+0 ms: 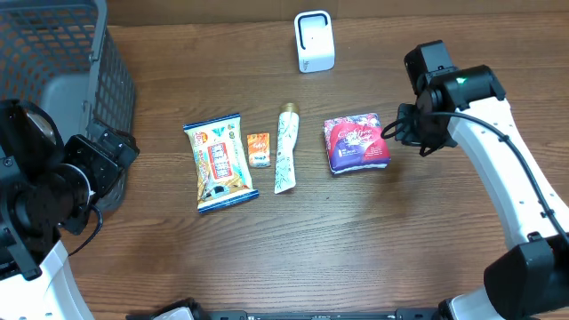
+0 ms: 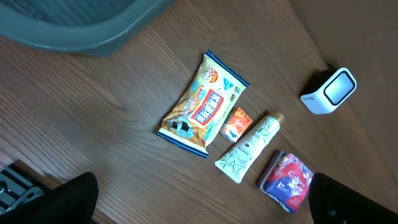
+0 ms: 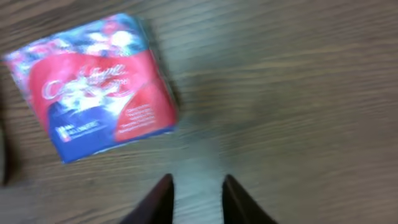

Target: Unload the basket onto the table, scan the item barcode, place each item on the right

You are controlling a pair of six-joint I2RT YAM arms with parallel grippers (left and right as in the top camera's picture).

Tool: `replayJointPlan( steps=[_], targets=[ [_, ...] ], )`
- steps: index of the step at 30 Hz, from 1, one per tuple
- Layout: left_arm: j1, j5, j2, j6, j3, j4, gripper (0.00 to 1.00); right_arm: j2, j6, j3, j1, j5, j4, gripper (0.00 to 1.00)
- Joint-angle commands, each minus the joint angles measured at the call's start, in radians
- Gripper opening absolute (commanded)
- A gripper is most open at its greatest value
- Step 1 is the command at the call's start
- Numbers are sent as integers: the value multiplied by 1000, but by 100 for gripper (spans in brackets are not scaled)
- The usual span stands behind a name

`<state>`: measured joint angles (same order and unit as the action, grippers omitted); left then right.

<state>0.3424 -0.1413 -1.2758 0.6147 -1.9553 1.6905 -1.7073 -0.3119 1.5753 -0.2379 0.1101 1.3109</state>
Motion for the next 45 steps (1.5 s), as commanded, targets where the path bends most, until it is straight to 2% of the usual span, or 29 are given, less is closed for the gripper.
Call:
replayJointPlan(
  steps=[1, 5, 7, 9, 18, 28, 32, 35, 36, 40, 42, 45],
  targets=[
    [6, -1, 4, -9, -1, -1, 100, -9, 110, 13, -11, -166, -41, 35],
    [6, -1, 4, -9, -1, -1, 100, -10, 155, 13, -63, -192, -84, 46],
    [6, -1, 4, -9, -1, -1, 100, -19, 168, 8, -128, -158, -112, 58],
    [6, -1, 4, -9, -1, -1, 100, -34, 167, -6, -179, -95, -140, 63],
    [6, -1, 4, -9, -1, -1, 100, -205, 132, -35, -364, 208, -243, 68],
    [6, -1, 4, -9, -1, -1, 100, -364, 129, -36, -431, 294, -311, 69],
    [6, -1, 4, -9, -1, -1, 100, -396, 98, -36, -430, 319, -311, 66],
    [6, -1, 4, -9, -1, -1, 100, -397, 59, -36, -430, 343, -314, 56],
    [6, -1, 4, -9, -1, -1, 100, -397, 48, -36, -430, 342, -315, 49],
    [6, -1, 4, -9, -1, -1, 100, -397, 45, -40, -428, 343, -327, 45],
    [6, -1, 4, -9, -1, -1, 100, -397, 45, -53, -428, 342, -348, 36],
    [6, -1, 4, -9, -1, -1, 100, -397, 19, -65, -428, 342, -355, 16]
  ],
)
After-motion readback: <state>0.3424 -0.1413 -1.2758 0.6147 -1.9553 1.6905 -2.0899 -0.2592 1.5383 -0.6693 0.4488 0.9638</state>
